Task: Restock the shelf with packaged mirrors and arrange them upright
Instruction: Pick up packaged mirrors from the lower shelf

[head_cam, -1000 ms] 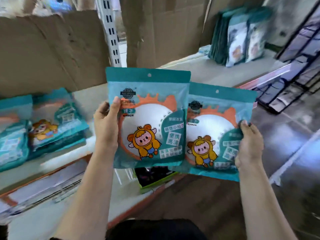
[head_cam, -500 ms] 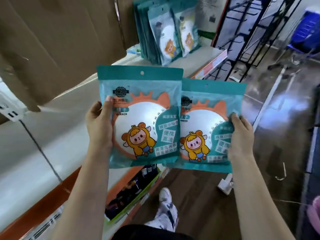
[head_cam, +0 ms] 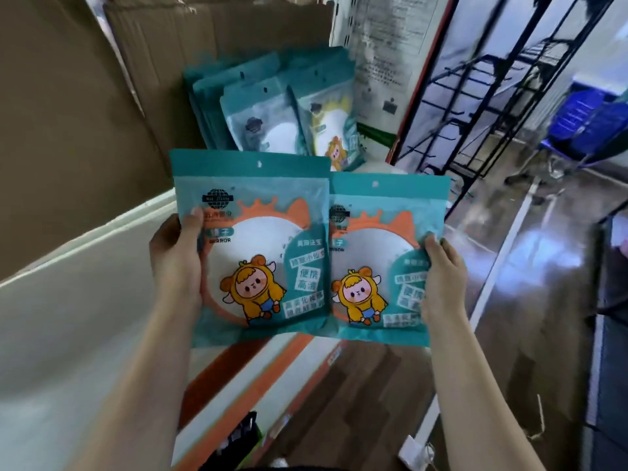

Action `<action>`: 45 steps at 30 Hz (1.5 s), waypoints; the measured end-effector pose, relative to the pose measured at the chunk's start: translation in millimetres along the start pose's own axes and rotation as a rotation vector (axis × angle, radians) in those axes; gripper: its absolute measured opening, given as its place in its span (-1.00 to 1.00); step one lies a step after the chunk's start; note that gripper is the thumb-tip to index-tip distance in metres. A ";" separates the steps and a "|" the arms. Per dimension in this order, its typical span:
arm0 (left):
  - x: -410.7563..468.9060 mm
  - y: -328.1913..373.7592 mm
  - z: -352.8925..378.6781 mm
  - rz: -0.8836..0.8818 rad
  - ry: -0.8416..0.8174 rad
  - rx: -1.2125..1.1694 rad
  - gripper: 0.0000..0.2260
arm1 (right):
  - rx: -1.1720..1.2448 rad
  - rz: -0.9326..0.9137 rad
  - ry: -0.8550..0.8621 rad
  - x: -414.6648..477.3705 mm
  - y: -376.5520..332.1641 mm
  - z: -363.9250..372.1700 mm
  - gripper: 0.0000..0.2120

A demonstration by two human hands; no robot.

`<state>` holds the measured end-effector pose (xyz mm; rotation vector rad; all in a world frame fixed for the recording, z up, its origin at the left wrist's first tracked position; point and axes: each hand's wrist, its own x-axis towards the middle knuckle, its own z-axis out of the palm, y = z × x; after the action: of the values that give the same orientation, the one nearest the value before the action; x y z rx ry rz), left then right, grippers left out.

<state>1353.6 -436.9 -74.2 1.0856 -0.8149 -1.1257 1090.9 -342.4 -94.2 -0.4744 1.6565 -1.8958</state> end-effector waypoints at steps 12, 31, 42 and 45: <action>70.4 -11.3 85.5 0.144 0.104 -0.011 -0.85 | 0.066 0.016 -0.164 146.3 -16.9 58.1 -0.78; 142.7 -60.3 226.1 0.613 0.780 0.457 -0.70 | 0.042 -0.211 -0.474 376.8 -41.8 183.0 -0.76; 156.1 -92.8 225.3 0.670 1.066 0.567 -0.75 | -0.102 -0.463 -0.258 369.0 -9.6 221.5 -0.68; 158.5 -93.5 226.4 0.608 1.083 0.498 -0.80 | -0.113 -0.478 -0.250 372.9 -7.0 227.8 -0.66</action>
<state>1159.3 -653.1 -99.3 1.4805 -0.4628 0.2517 939.1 -752.1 -87.0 -1.1920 1.5837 -1.9656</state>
